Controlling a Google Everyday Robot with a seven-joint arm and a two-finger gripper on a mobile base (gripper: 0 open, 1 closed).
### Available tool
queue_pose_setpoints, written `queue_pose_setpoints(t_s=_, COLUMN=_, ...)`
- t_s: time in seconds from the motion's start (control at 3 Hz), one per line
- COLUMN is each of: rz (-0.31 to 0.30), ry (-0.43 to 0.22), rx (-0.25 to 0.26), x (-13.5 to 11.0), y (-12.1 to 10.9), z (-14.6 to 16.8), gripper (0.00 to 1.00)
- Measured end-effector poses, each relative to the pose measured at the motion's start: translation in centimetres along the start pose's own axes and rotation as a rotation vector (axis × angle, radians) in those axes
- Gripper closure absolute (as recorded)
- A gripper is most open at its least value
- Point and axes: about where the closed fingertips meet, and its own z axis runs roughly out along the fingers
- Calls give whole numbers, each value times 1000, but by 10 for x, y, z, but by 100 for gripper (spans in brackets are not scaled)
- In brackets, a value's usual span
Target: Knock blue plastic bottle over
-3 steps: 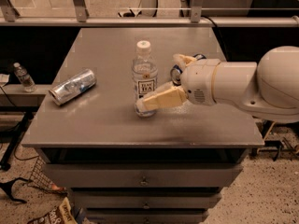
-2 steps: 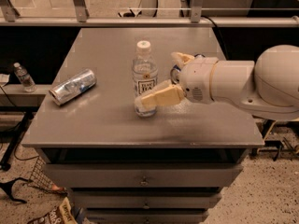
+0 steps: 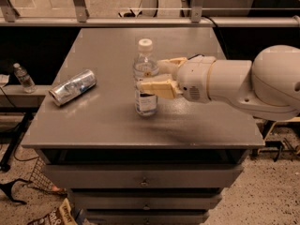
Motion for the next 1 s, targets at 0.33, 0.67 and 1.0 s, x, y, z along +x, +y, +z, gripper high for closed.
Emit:
queue_pose_setpoints(t_s=0.33, rz=4, ry=-12, rx=-8, x=-4, y=2, z=5, gripper=64)
queue_pose_setpoints(t_s=0.67, rz=-11, ry=-28, rx=-19, x=-13, y=6, z=8, gripper=87)
queue_pose_setpoints(t_s=1.0, rz=-39, ry=-37, rx=-24, x=-25, y=8, z=6, gripper=100)
